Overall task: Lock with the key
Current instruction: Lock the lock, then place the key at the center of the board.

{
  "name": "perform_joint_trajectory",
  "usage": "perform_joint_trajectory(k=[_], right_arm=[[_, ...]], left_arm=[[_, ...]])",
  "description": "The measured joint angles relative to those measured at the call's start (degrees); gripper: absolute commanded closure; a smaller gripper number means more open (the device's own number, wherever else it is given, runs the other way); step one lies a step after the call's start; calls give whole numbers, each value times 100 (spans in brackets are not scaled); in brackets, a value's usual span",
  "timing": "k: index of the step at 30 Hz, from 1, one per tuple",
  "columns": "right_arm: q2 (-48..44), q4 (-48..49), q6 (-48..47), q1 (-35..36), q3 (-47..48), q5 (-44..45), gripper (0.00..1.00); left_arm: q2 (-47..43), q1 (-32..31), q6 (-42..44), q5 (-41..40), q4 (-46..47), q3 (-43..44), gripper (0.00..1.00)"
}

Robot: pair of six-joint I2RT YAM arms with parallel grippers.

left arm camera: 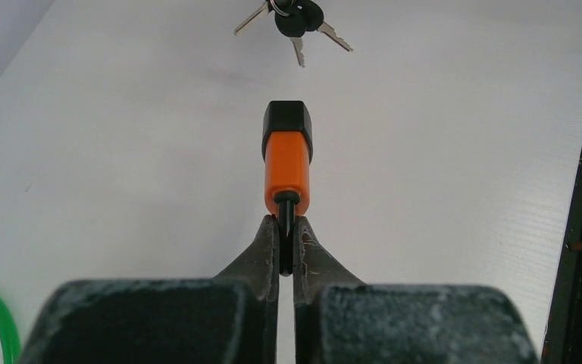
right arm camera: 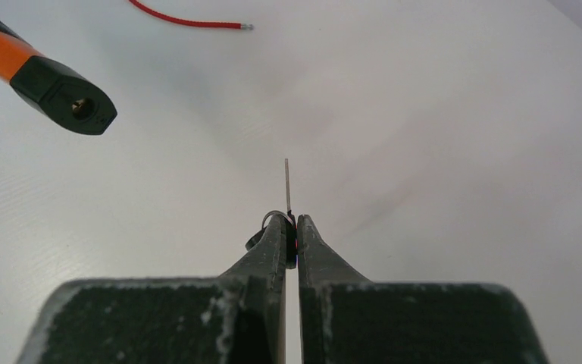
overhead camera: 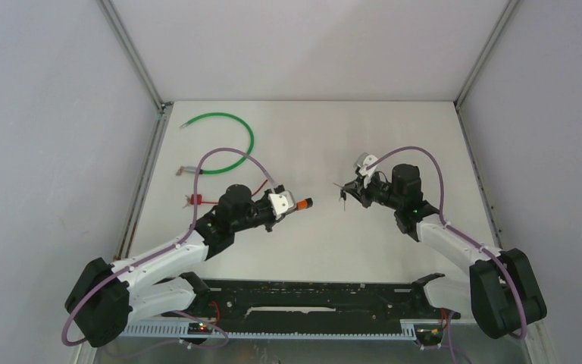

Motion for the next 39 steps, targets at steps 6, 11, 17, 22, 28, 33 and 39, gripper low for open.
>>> perform_joint_trajectory(k=[6,11,17,22,28,33,39], right_arm=[[46,269,424,-9,0,184,92],[299,476,927,-94,11,39,76],[466,551,1224,-131,11,-164,75],[522,640,1329,-138,11,-271,83],[739,953,1679,-164,35,-289,84],[1058,1368,2144,-175,44,-339,65],[1182,1792,2664,-175,42,-144,1]], left_arm=[[59,0,-4,-2,-59,46,100],[212,0,-9,-55,-105,179,100],[214,0,-44,-105,-103,184,100],[380,0,-149,-103,-52,203,100],[1222,2,-415,85,-214,778,100],[1515,96,-634,245,-271,1045,99],[2013,192,-868,271,-361,1329,98]])
